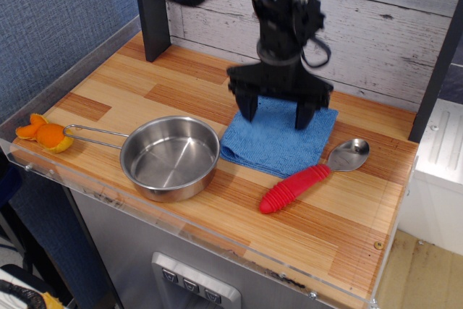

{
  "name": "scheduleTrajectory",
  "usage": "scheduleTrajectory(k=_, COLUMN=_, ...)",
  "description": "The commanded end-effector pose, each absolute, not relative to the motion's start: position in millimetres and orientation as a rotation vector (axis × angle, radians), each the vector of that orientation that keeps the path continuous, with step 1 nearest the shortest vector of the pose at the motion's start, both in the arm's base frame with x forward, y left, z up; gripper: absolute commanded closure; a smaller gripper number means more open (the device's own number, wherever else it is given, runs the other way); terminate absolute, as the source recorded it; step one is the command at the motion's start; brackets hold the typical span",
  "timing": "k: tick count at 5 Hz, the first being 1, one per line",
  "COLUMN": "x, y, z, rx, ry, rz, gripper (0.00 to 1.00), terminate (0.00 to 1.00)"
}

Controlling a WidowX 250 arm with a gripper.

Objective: Move the towel between the pot and spoon

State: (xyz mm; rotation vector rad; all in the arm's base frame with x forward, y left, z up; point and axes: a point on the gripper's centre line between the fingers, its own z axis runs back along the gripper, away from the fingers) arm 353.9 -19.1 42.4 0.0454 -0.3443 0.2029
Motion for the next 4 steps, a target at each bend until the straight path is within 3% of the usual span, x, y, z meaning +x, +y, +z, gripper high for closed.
scheduleTrajectory(k=1, x=359, y=1, z=112, rx=0.030, ry=-0.518, rz=0.296, gripper=0.00, terminate=0.00)
scheduleTrajectory(k=2, x=353, y=10, z=143, rx=0.020, ry=-0.554, rz=0.311, gripper=0.00, terminate=0.00)
scheduleTrajectory(k=3, x=328, y=17, z=184, rx=-0.011, ry=-0.605, rz=0.339, gripper=0.00, terminate=0.00)
scheduleTrajectory(k=4, x=328, y=17, z=184, rx=-0.011, ry=-0.605, rz=0.339, gripper=0.00, terminate=0.00)
